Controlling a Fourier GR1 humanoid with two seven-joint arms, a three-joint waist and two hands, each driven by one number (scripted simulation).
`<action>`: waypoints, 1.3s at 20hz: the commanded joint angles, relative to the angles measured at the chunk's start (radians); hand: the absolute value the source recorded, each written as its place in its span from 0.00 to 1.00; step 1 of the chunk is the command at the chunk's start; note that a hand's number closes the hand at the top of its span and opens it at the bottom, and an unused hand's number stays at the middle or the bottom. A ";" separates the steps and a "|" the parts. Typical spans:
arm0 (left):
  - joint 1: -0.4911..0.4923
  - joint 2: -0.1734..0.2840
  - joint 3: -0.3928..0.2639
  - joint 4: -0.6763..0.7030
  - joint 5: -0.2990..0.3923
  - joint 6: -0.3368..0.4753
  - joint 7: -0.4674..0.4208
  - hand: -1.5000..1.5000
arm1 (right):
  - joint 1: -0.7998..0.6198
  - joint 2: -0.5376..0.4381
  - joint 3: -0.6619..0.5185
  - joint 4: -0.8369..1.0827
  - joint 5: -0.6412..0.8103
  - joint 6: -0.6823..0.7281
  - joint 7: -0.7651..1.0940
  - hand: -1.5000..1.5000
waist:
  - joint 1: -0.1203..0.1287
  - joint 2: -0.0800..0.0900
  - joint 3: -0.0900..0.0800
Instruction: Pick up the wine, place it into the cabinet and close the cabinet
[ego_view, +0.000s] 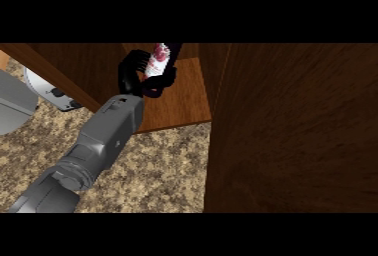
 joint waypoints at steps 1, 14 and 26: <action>0.029 0.047 -0.013 0.005 -0.015 0.019 0.027 1.00 | -0.004 0.000 0.005 -0.020 -0.013 0.001 0.006 0.00 | 0.002 0.006 -0.003; 0.049 0.062 -0.029 0.004 -0.036 -0.040 0.068 0.00 | -0.018 -0.006 0.011 -0.029 -0.012 0.006 0.008 0.00 | -0.004 0.005 -0.005; 0.034 0.081 -0.067 -0.008 -0.077 -0.182 0.027 0.00 | -0.014 0.008 0.034 -0.010 -0.001 -0.003 0.009 0.00 | 0.035 -0.009 -0.003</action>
